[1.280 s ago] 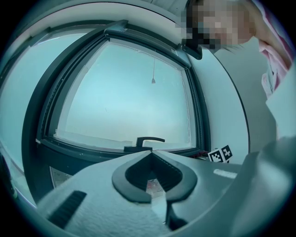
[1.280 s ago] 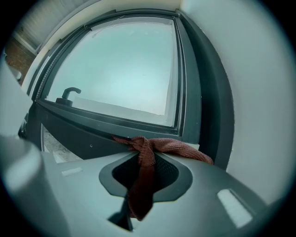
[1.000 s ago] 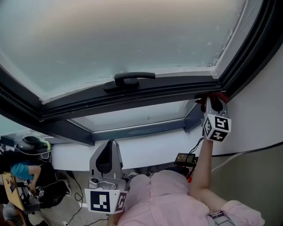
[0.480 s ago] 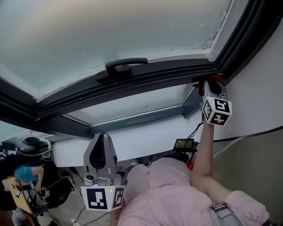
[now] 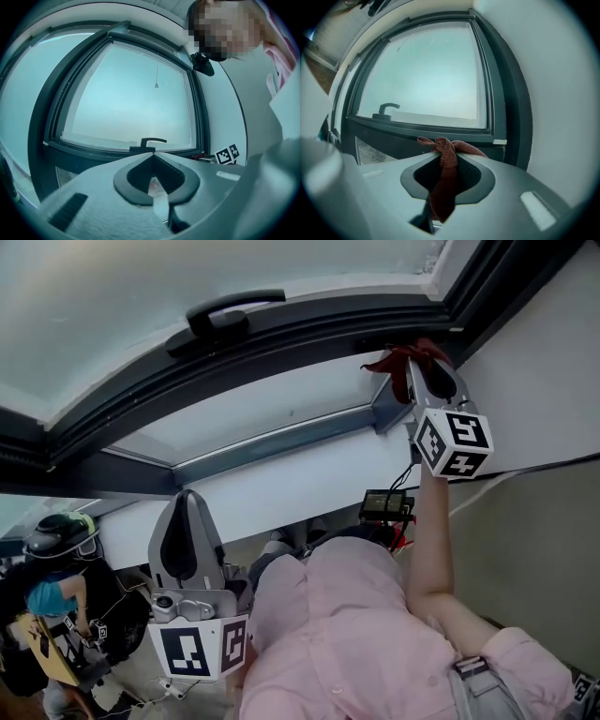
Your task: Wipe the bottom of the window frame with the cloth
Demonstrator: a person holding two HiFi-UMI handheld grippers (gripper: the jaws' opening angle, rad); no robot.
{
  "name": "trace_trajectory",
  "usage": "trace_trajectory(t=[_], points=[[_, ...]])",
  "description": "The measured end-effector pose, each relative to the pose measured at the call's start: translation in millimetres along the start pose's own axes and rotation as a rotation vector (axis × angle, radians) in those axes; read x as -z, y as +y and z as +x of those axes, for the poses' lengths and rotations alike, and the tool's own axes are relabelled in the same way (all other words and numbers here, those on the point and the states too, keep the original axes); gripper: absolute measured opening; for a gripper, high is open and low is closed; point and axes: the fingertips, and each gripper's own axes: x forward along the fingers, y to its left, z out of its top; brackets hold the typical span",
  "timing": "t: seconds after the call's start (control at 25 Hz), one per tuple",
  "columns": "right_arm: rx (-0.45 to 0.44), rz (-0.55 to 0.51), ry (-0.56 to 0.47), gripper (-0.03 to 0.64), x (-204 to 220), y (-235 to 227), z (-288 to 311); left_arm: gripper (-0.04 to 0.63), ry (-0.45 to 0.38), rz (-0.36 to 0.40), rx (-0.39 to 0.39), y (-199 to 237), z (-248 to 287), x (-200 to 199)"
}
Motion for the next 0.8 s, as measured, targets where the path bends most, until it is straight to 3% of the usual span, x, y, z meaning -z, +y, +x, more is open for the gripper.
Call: trace_trajectory(t=[0.28,0.4,0.56,0.8], points=[[-0.177,0.078,0.008,0.078,8,64,-61,-0.006,0.079,-0.026,0.008,10,-17,24],[-0.206,0.095,0.043,0.078,24,83,-89,-0.006,0.106,-0.033,0.01,20,-24,36],[-0.166,0.12,0.075,0.078,40,90,-125,-0.006,0.136,-0.031,0.058,30,-34,45],[-0.019,0.126,0.113,0.078,41,110,-191,-0.006,0.153,0.005,0.242,27,-49,37]])
